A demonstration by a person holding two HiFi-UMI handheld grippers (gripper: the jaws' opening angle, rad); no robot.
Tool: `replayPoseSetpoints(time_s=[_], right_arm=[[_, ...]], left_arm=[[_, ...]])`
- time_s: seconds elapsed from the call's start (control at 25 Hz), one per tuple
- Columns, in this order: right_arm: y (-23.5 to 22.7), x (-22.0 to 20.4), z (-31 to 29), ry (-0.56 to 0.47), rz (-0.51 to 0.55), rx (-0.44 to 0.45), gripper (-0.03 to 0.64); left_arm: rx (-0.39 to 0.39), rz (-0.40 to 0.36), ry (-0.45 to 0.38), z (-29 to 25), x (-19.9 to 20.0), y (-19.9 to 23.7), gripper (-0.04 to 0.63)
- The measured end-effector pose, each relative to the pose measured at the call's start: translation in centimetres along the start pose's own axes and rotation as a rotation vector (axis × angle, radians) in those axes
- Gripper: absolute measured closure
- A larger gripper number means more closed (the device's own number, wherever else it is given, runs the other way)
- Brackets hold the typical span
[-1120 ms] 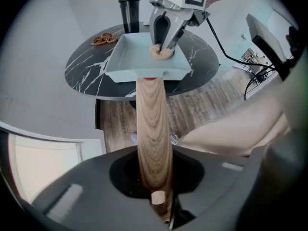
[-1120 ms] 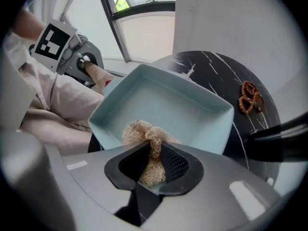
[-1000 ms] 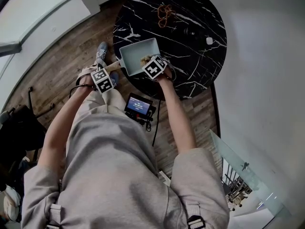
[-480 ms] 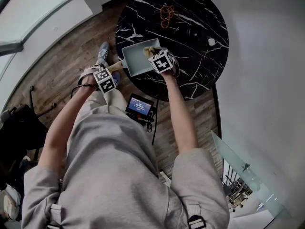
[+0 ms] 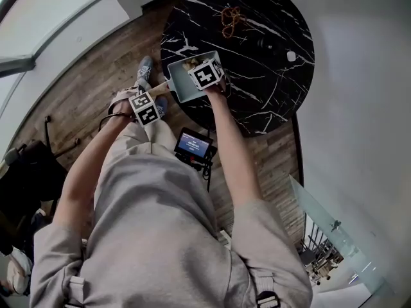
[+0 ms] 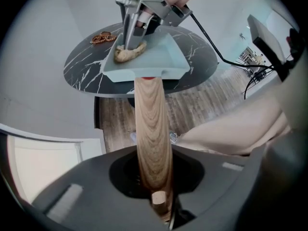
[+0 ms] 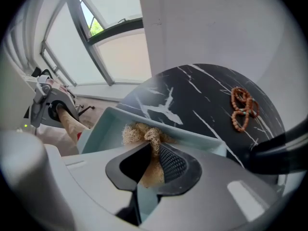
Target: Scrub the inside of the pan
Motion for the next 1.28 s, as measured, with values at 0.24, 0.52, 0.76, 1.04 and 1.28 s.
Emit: replayPoseSetpoints(time_s=[0.24,0.52,0.76,1.04,1.28], right_arm=[[7.3,1.8,-1.0,0.01,0.121,0.087,0.548],[2.8,0.8,1.7,-0.05,-0.01,0.073,0.548],[-4.2,-2.4,2.8,-0.022,-0.123,-0.048,0.548],[-2.9,-3.5,1.0,0.023,-0.14,-0.064,0.549],[0.1,-4.1,1.0,0.047,-0.123,-0.001,0.549]], left_arm=[[-0.004,0.003,0.005,-0.1,-0.1,-0.1,0.545],[-0.001,0.024,-0.006,0.0,-0.1,-0.1,0.549],[0.0,0.02,-0.015,0.0,-0.1,0.1,0.549],[-0.002,0.019,-0.017,-0.1,0.2,0.1,0.549],[0.0,0.02,-0.015,-0.1,0.1,0.2,0.552]])
Point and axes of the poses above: the fingertips, and each gripper's own axes: z backward along the fingers, y to its left, x out of its top, the point moved 5 cm from there along z, backward along the fingers, and after that the axes turned 1 degree about -x, right-handed, at the moved point
